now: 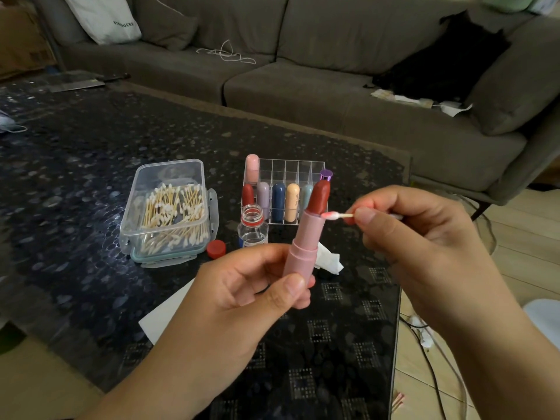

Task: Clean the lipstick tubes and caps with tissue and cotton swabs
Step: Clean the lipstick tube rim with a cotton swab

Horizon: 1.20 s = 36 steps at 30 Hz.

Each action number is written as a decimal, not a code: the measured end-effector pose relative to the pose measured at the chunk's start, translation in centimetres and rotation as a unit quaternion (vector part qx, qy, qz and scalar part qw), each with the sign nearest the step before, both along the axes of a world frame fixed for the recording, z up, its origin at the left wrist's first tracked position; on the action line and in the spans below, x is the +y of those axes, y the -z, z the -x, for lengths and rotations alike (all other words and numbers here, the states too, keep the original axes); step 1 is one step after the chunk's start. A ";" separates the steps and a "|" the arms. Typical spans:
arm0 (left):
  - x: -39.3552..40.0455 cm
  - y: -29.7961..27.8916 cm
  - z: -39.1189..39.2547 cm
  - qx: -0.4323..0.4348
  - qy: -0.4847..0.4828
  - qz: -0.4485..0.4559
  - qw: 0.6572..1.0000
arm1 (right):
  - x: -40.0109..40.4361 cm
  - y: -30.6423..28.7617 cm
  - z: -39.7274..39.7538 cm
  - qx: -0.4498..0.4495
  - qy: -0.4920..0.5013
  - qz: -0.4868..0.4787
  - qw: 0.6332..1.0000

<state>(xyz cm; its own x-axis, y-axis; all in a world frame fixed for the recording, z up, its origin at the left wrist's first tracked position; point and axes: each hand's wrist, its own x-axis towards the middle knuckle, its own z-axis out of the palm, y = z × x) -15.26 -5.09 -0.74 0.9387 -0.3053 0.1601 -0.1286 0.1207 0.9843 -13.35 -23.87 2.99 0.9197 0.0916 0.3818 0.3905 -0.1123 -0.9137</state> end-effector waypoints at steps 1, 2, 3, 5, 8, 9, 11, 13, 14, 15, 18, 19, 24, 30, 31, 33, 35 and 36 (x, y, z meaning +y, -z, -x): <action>0.0 0.0 0.0 0.002 0.002 0.002 1.000 | 0.0 0.0 0.0 -0.001 -0.006 -0.001 1.000; 0.0 0.1 0.0 0.004 0.003 0.004 1.000 | 0.1 0.0 0.0 -0.003 -0.014 -0.001 1.000; 0.0 0.1 0.0 0.005 0.005 0.006 1.000 | 0.1 0.0 0.0 -0.006 -0.021 0.001 1.000; 0.0 0.1 0.0 0.010 0.009 0.013 1.000 | 0.1 -0.1 0.0 -0.008 -0.029 0.000 1.000; 0.0 0.2 0.0 0.023 0.018 0.027 0.999 | -0.2 -0.1 -0.1 0.002 -0.018 -0.004 1.000; 0.0 0.2 0.0 0.025 0.024 0.032 0.999 | -0.3 -0.1 -0.2 0.008 -0.016 -0.011 1.000; 0.0 0.2 0.0 0.025 0.040 0.036 0.998 | -0.4 -0.1 -0.3 0.017 -0.017 -0.028 0.999; 0.0 0.3 0.0 0.036 0.051 0.046 0.997 | -0.5 0.0 -0.3 0.017 -0.023 -0.034 0.999; 0.0 0.4 0.0 0.043 0.056 0.055 0.996 | -0.5 -0.1 -0.2 0.014 -0.030 -0.034 0.999; 0.0 0.5 0.0 0.049 0.063 0.063 0.995 | -0.4 0.0 -0.2 0.008 -0.036 -0.034 0.999; -0.1 0.6 -0.2 0.074 0.096 0.097 0.988 | -0.4 0.0 -0.1 -0.004 -0.053 -0.037 0.998; -0.1 0.6 -0.2 0.085 0.113 0.115 0.983 | -0.3 -0.1 -0.1 -0.004 -0.059 -0.043 0.997; -0.6 0.9 -0.5 0.137 0.207 0.221 0.943 | -0.1 -0.2 -0.1 0.001 -0.075 -0.050 0.996; -1.5 1.0 -0.7 0.231 0.282 0.355 0.861 | 0.0 -0.2 0.1 0.016 -0.042 -0.038 0.998; -1.5 1.0 -0.7 0.236 0.281 0.356 0.859 | 0.0 -0.2 0.1 0.017 -0.038 -0.031 0.999; -1.6 1.0 -0.8 0.240 0.282 0.360 0.856 | 0.0 -0.2 0.2 0.019 -0.032 -0.024 0.999; -1.6 0.9 -0.8 0.243 0.280 0.364 0.854 | 0.0 -0.1 0.2 0.021 -0.024 -0.026 0.999; -1.6 0.9 -0.8 0.246 0.278 0.364 0.854 | -0.1 -0.1 0.1 0.022 -0.020 -0.028 0.999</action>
<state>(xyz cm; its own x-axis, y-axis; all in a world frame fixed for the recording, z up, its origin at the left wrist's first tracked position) -14.45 -6.72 -1.64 0.6896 -0.7132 0.1256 0.5554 0.6321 0.5403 -13.48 -23.93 3.10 0.9319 0.1076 0.3464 0.3527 -0.0451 -0.9347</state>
